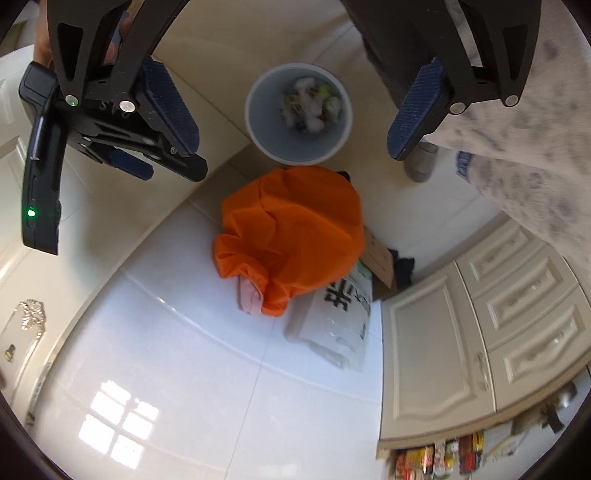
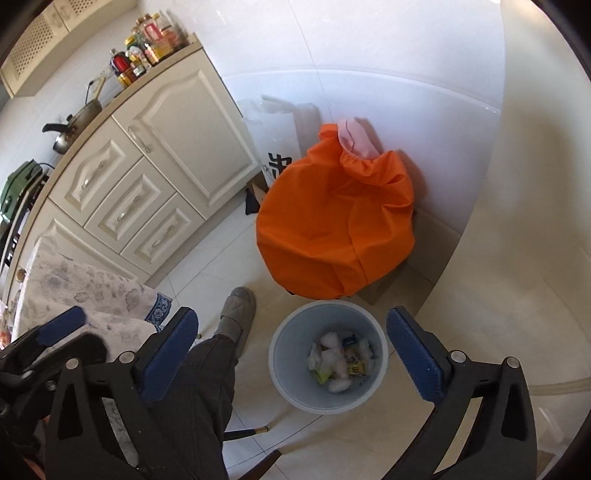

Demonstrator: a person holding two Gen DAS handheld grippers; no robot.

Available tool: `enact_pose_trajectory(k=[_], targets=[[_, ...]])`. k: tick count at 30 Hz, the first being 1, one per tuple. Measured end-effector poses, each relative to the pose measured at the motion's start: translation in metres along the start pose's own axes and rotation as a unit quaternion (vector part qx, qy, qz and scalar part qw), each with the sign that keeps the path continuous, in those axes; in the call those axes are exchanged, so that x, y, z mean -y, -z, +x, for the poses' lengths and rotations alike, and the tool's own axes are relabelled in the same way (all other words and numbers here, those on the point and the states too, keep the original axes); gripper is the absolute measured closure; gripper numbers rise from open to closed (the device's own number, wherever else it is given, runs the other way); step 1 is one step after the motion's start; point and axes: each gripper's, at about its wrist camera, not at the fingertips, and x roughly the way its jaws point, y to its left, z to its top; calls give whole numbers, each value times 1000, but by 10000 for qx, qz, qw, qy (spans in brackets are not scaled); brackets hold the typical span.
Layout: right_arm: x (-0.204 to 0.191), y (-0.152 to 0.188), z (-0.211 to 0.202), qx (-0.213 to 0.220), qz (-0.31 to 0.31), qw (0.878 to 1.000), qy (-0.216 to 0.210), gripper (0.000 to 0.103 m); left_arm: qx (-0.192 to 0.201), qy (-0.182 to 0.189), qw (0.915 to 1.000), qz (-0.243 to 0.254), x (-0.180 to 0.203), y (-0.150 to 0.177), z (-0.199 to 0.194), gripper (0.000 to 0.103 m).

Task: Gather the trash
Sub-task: 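Open both tools over the light-blue bin, dropping snack bar and bag, then return both open tools to the table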

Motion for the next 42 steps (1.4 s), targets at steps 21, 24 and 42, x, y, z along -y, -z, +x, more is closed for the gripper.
enact_pose_trajectory(k=[21, 24, 42], targets=[[-158, 1, -97, 717, -1049, 9888, -785, 0, 1638, -544, 9831, -605, -92, 104, -218, 1], [-194, 5, -113, 820, -1350, 9827, -966, 0, 1837, -688, 9781, -691, -107, 121, -249, 1], [-353, 57, -167, 1111, -2761, 9339, -1981, 0, 2961, -1949, 9282, -1128, -154, 236, -411, 1]])
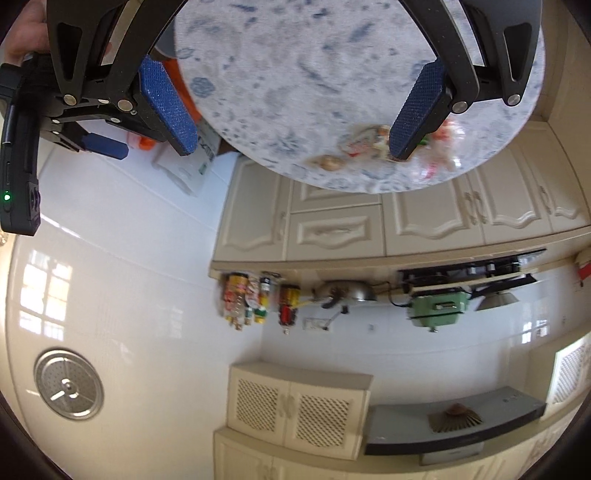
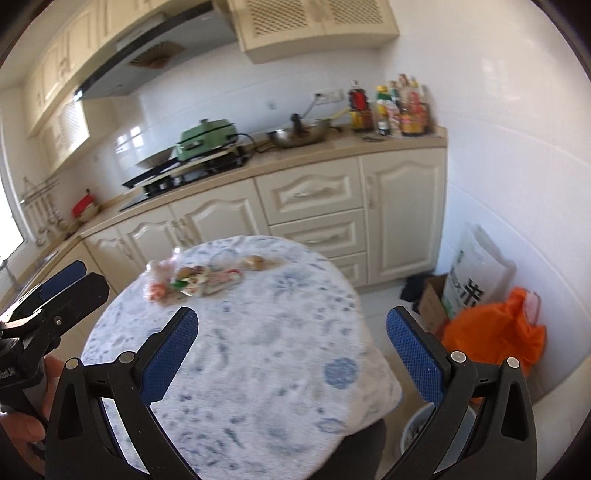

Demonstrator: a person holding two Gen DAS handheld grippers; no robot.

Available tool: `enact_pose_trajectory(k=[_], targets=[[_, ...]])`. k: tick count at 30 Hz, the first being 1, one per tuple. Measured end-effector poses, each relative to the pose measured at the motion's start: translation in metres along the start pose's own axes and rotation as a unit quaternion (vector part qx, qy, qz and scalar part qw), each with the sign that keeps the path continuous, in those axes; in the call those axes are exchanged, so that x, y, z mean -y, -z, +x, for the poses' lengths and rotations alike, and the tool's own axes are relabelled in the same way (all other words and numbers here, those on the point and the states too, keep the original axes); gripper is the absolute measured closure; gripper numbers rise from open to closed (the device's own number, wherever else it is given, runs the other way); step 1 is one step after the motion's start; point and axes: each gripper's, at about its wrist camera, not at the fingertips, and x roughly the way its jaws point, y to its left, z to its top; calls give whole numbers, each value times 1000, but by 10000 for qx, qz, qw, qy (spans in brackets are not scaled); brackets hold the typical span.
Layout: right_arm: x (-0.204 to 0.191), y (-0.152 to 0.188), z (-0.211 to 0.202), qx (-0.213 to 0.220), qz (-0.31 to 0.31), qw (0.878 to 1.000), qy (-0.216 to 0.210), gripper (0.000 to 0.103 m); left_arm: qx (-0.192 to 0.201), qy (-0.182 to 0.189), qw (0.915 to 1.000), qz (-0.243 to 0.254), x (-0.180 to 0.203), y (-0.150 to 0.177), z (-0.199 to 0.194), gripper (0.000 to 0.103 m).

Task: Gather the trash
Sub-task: 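Return both open tools to the table, then grasp the clear red-printed bag with left tool while right tool grasps the small juice pouch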

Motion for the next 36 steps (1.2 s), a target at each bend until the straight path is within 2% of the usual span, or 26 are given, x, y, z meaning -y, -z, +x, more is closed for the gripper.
enact_pose_trajectory(k=[7, 13, 17, 24, 29, 32, 34, 36], targets=[[-54, -8, 3, 85, -470, 9983, -331, 0, 220, -610, 9978, -135, -34, 8, -35, 1], [-86, -11, 23, -67, -752, 9959, -497, 0, 173, -953, 9950, -241, -59, 17, -37, 1], [-104, -13, 46, -231, -934, 9937, -578, 0, 58, -1090, 9934, -350, -76, 21, -25, 1], [-127, -14, 110, -737, -1088, 9891, -668, 0, -401, -1319, 9893, -469, -121, 15, 39, 1], [-134, -11, 172, -1172, -997, 9859, -655, 0, -815, -1456, 9851, -423, -154, 7, 102, 1], [-138, -6, 208, -1370, -926, 9843, -612, 0, -1129, -1643, 9794, -310, -171, 4, 150, 1], [-140, -3, 231, -1515, -882, 9830, -539, 3, -1297, -1639, 9777, -213, -177, 1, 179, 1], [-141, 0, 252, -1673, -778, 9812, -564, 12, -1415, -1625, 9765, -54, -180, -5, 208, 1]])
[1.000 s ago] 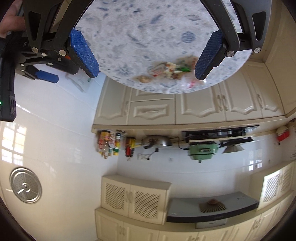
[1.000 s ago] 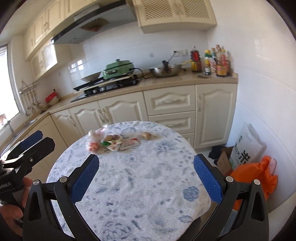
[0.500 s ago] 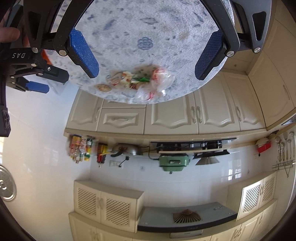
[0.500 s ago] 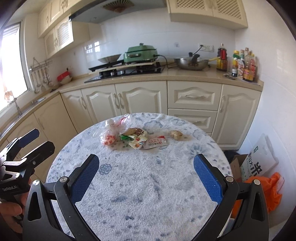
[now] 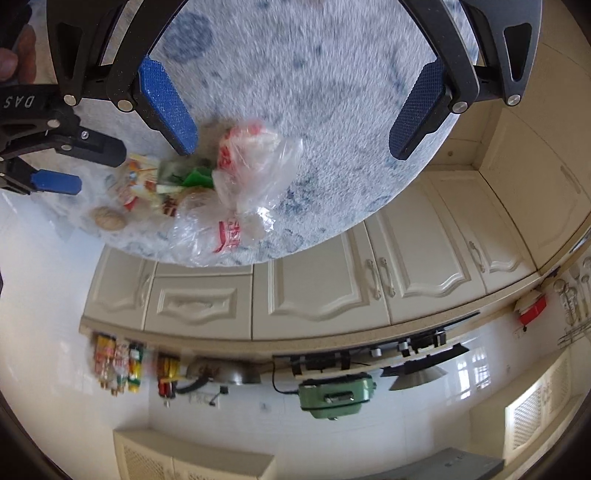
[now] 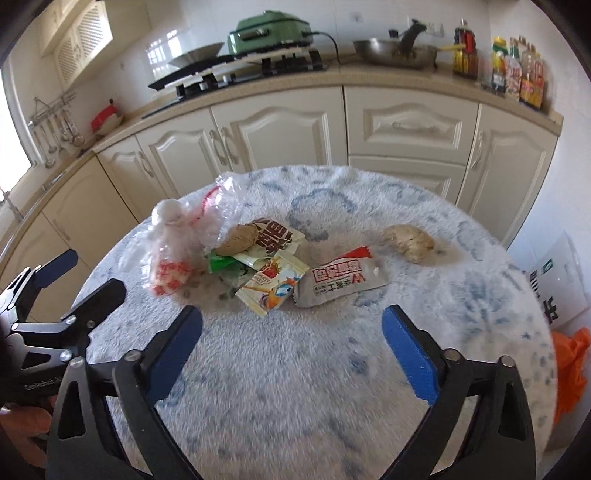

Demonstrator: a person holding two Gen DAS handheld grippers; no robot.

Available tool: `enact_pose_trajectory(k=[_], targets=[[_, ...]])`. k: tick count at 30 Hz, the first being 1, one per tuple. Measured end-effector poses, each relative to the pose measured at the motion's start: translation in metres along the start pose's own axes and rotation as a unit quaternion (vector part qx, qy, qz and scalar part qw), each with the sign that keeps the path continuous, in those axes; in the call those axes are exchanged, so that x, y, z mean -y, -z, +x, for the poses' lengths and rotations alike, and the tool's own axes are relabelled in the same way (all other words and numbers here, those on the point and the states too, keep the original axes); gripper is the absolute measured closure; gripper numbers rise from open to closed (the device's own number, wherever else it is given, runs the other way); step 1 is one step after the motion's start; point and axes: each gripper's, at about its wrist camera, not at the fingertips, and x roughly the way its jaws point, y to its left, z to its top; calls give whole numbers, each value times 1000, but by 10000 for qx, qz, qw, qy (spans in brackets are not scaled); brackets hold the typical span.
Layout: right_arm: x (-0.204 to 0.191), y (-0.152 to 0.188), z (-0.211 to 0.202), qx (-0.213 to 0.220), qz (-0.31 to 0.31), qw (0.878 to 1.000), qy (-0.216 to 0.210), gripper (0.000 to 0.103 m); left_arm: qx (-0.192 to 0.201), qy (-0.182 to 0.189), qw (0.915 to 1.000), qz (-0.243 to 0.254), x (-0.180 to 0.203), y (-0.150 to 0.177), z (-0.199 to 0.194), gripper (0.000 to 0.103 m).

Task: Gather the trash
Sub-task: 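Grasp the clear red-printed bag with left tool while right tool grasps the small juice pouch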

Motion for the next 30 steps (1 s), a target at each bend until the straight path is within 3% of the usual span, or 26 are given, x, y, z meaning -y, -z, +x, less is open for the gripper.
enact_pose_trajectory(k=[1, 3, 7, 9, 11, 13, 14, 17, 22, 24, 26, 30], targets=[[-1, -2, 6, -50, 2, 10000, -5, 14, -33, -38, 10000, 80, 3, -6, 12, 1], [-3, -5, 18, -140, -18, 9999, 16, 30, -119, -75, 9998, 157, 8, -16, 33, 1], [-2, -14, 32, -197, 39, 9998, -35, 40, -288, -38, 9994, 163, 11, -30, 79, 2], [-5, -16, 39, -267, -7, 9996, -33, 44, -421, 94, 9990, 120, 10, -36, 99, 8], [-9, -18, 41, -261, -81, 9996, -15, 50, -596, 609, 9963, -134, 5, -42, 115, 35], [-14, -18, 40, -229, -140, 9996, -45, 63, -698, 748, 9945, -232, 4, -45, 125, 48], [-16, -18, 39, -219, -151, 9996, -81, 68, -690, 780, 9943, -240, 3, -48, 128, 49], [-22, -15, 37, -222, -261, 9994, -94, 69, -667, 1026, 9917, -403, -4, -55, 139, 51], [-29, -17, 48, -321, -340, 9989, -8, 63, -607, 1063, 9913, -486, -13, -61, 149, 52], [-31, -12, 54, -400, -410, 9983, -61, 71, -554, 1081, 9913, -506, -14, -54, 142, 52], [-31, -9, 52, -306, -457, 9985, -9, 71, -491, 1086, 9915, -523, -16, -51, 137, 52], [-24, 1, 33, -159, -271, 9990, -316, 71, -425, 1116, 9908, -631, -20, -39, 121, 52]])
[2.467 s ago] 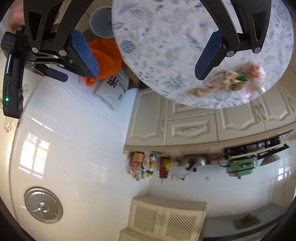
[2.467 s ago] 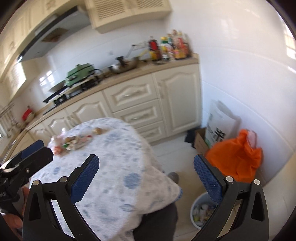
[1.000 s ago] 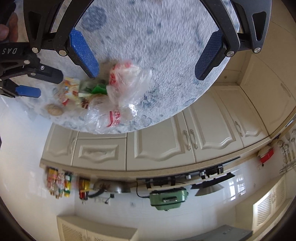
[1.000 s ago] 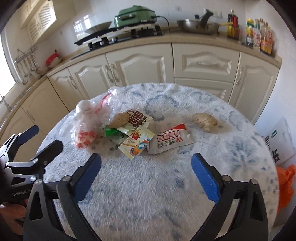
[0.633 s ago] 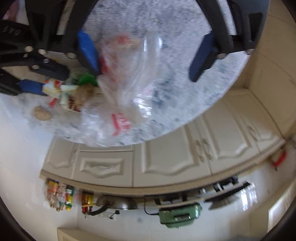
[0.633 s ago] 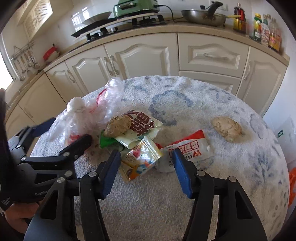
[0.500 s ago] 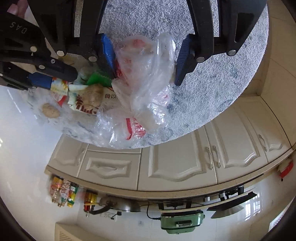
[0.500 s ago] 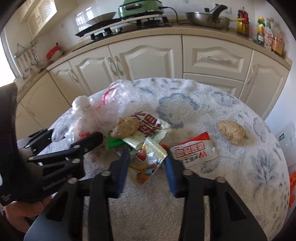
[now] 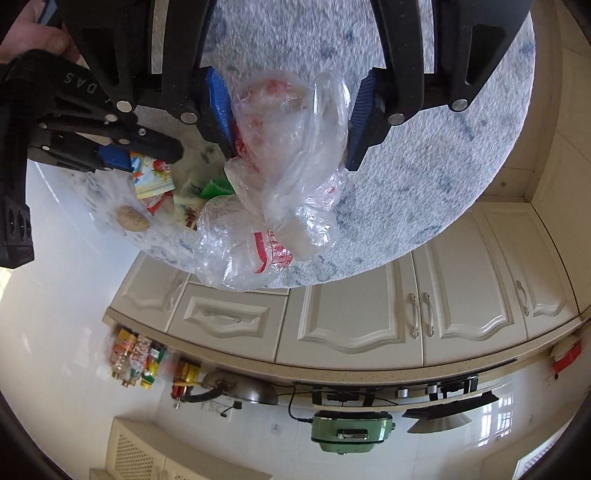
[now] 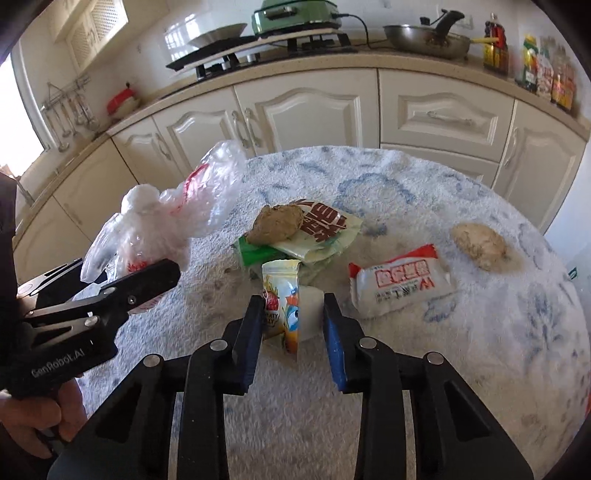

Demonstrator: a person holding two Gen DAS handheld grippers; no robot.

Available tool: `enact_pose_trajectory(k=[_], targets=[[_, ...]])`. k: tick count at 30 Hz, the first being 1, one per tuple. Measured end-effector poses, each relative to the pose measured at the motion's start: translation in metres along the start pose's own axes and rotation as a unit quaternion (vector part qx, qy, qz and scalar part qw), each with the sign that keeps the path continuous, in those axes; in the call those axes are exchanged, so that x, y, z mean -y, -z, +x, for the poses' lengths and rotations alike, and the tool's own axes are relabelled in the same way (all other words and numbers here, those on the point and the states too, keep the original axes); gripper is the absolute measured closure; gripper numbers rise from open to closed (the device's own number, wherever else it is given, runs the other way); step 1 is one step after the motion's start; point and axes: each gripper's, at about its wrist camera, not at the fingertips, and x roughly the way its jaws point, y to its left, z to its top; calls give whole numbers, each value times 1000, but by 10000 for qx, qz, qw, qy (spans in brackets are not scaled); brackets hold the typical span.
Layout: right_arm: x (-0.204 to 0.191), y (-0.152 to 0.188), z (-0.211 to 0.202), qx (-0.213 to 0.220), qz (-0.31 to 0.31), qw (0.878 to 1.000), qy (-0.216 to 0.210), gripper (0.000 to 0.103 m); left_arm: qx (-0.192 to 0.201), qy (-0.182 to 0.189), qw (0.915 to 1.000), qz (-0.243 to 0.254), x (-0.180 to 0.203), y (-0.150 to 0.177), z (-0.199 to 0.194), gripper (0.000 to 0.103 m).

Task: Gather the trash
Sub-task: 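Grasp the clear red-printed bag with left tool while right tool grasps the small juice pouch, then carry the clear bag with left tool while right tool carries the pouch to the bin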

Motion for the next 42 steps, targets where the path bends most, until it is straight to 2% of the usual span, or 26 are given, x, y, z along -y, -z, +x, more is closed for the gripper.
enact_pose_trajectory(k=[3, 5, 10, 20, 28, 34, 42], targets=[[4, 9, -14, 44, 128, 9997, -213, 71, 41, 31, 10000, -35, 3, 8, -9, 52], [5, 16, -21, 76, 149, 9997, -190, 71, 84, 72, 9999, -82, 3, 15, -18, 52], [8, 33, -45, 156, 172, 9996, -165, 71, 330, 134, 9993, -147, 15, 48, -70, 52], [28, 68, -109, 519, 268, 9983, -82, 71, 935, 234, 9953, -45, 64, 121, -152, 52], [62, 97, -171, 895, 453, 9949, 88, 71, 1307, 388, 9904, 210, 118, 161, -196, 52], [83, 117, -214, 1180, 589, 9912, 127, 71, 1453, 537, 9868, 468, 159, 173, -226, 52], [123, 139, -261, 1514, 968, 9828, 437, 71, 1446, 982, 9809, 852, 204, 173, -236, 52]])
